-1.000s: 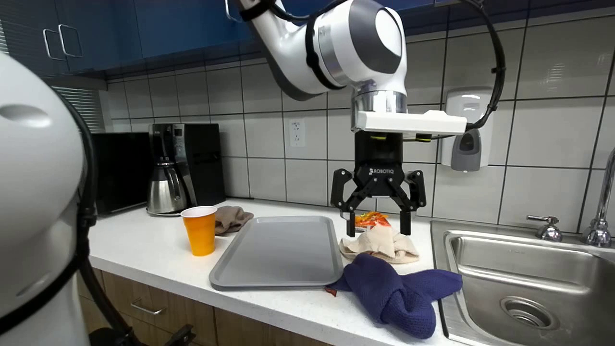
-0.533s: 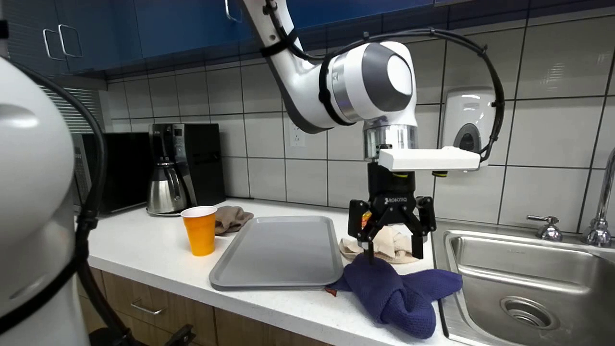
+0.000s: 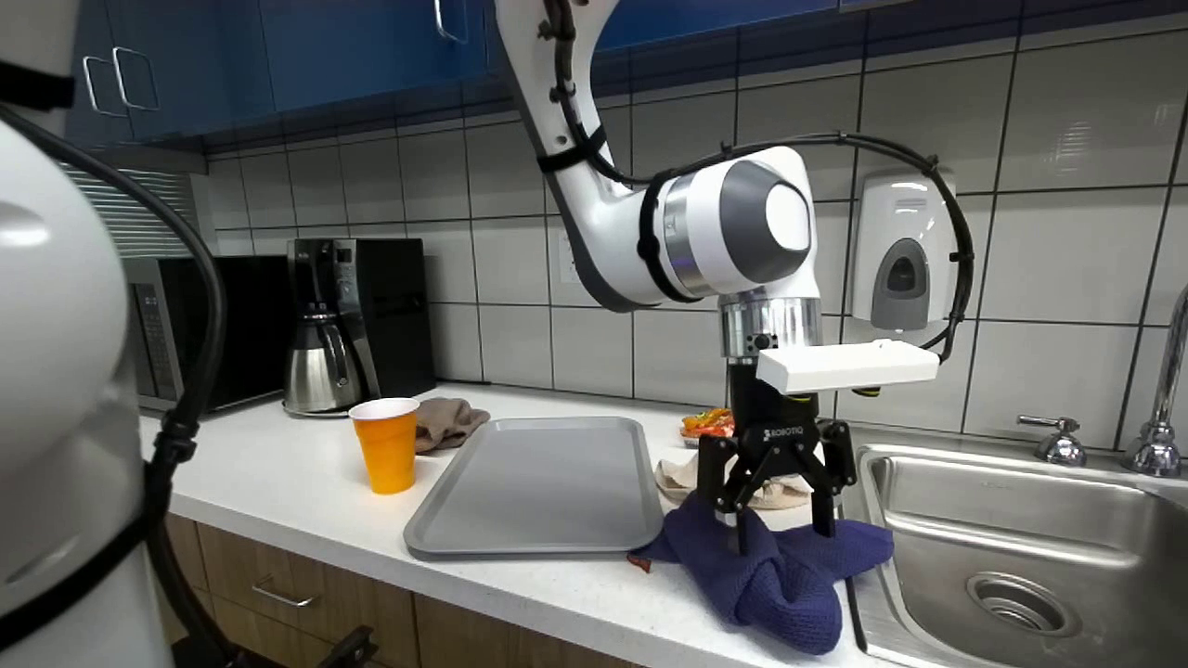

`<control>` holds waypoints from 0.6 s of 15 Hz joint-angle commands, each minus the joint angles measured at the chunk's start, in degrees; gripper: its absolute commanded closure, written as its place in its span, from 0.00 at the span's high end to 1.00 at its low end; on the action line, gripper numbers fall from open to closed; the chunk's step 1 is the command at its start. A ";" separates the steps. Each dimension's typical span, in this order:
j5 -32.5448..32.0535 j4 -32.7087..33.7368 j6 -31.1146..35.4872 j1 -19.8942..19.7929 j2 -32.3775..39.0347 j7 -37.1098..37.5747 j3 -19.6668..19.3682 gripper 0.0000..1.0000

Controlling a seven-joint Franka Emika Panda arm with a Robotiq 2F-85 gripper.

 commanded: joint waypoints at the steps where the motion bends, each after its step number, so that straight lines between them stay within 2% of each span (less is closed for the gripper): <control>1: 3.48 2.62 1.78 -2.72 3.30 -2.57 3.01 1.00; 6: 7.60 4.00 1.53 -3.98 5.63 -2.90 5.13 1.00; 9: 6.46 4.30 0.62 -3.94 6.13 -1.57 4.95 1.00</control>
